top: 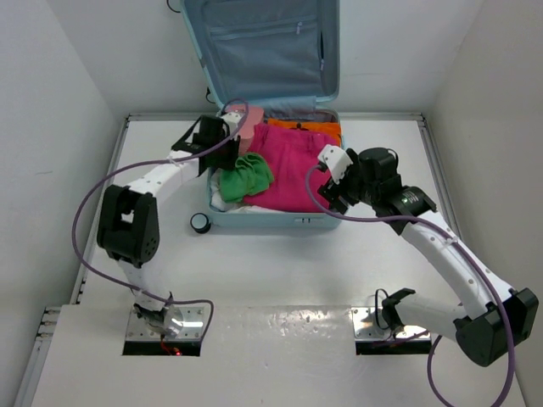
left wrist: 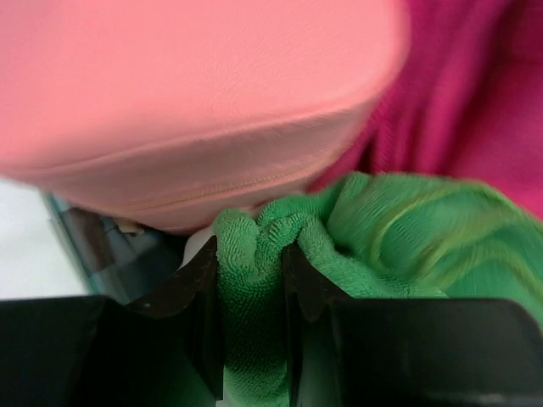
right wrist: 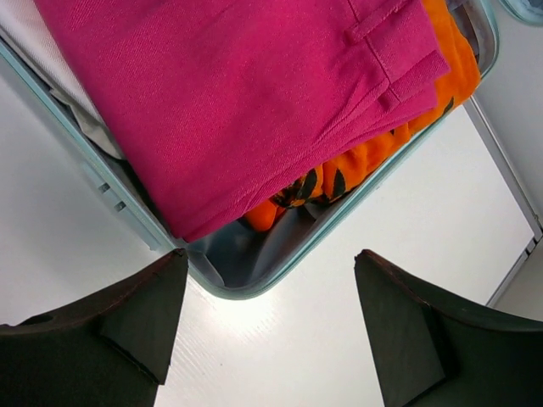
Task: Pack the luggage
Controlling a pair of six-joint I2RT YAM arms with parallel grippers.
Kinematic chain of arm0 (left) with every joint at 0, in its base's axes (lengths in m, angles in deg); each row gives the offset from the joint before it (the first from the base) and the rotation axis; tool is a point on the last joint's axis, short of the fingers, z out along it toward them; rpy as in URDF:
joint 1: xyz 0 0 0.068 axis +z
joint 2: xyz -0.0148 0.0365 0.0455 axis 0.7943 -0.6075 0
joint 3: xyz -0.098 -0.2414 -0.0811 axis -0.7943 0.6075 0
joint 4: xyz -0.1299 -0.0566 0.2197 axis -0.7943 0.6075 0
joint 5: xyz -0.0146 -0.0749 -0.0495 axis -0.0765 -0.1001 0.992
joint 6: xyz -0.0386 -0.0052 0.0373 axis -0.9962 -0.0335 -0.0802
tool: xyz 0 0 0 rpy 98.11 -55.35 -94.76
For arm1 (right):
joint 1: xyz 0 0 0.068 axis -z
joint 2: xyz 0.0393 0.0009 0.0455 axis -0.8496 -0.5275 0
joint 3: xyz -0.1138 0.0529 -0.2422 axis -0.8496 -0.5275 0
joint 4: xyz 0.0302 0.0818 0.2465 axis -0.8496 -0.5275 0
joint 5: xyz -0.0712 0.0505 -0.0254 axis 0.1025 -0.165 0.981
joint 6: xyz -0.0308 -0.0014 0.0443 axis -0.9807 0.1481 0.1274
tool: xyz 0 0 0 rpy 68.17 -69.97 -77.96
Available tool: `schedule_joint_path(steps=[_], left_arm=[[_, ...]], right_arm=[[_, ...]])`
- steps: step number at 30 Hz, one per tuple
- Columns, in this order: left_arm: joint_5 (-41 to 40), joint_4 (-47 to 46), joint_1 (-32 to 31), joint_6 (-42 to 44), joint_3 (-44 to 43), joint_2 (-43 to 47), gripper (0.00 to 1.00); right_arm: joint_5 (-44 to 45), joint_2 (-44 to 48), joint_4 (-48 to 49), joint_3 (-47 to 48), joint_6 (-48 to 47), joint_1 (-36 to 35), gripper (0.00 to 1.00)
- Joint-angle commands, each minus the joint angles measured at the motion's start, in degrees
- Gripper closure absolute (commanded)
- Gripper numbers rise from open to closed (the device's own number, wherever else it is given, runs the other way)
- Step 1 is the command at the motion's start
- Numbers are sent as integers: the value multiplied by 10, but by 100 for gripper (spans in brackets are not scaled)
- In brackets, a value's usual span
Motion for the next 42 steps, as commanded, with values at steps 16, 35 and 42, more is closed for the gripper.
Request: schedule_joint_path(steps=[16,35,42], left_arm=[[8,-57,-38,36,47,124,25],[-111,-25,78,-103,-265,94,16],[54,-227,186,-196,-257,-18,52]], right_arm=[[-22,8,4,31,8,11,22],[61,8,142,82,210,109,13],[-70,-37,236,100,276,215,3]])
